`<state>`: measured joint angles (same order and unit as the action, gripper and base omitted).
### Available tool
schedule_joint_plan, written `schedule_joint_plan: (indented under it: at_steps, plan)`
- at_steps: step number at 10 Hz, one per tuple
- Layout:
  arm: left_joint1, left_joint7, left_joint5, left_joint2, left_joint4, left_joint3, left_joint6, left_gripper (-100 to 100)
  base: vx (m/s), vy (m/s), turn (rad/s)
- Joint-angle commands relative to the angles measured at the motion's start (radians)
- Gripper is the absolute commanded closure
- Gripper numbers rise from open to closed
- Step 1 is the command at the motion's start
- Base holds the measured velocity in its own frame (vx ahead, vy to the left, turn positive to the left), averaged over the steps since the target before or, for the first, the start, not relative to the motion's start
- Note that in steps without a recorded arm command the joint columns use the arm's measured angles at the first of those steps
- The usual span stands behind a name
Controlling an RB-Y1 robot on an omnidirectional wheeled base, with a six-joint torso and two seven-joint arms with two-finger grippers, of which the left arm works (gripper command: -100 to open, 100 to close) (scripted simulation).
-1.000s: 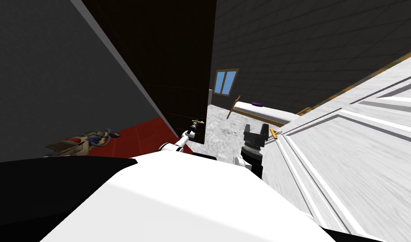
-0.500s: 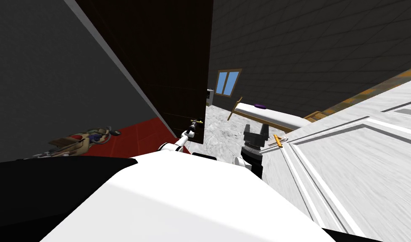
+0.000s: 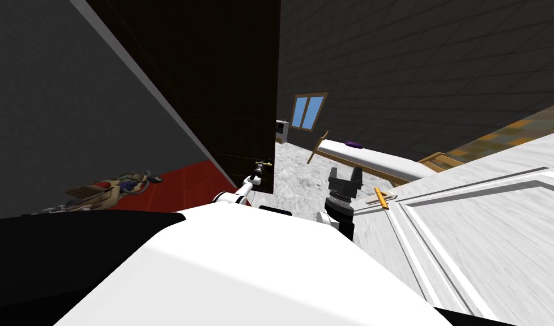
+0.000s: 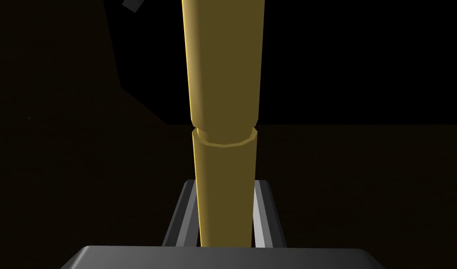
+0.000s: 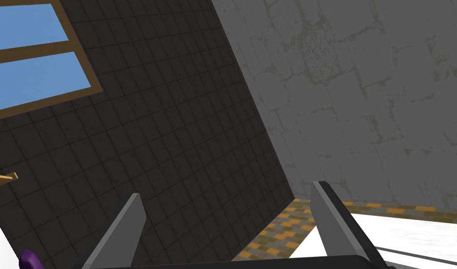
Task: Push the door open
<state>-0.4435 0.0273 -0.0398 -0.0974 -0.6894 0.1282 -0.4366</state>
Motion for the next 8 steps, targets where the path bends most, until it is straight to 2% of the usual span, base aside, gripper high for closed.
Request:
schedule_joint_plan:
  at_steps: [1,8]
  plan:
    - [0.008,-0.006,-0.003,-0.006,-0.024,0.013,0.006,100,0.16,-0.071,0.038]
    - [0.015,-0.028,-0.024,-0.033,-0.017,0.083,0.003,100,0.185,-0.085,0.055]
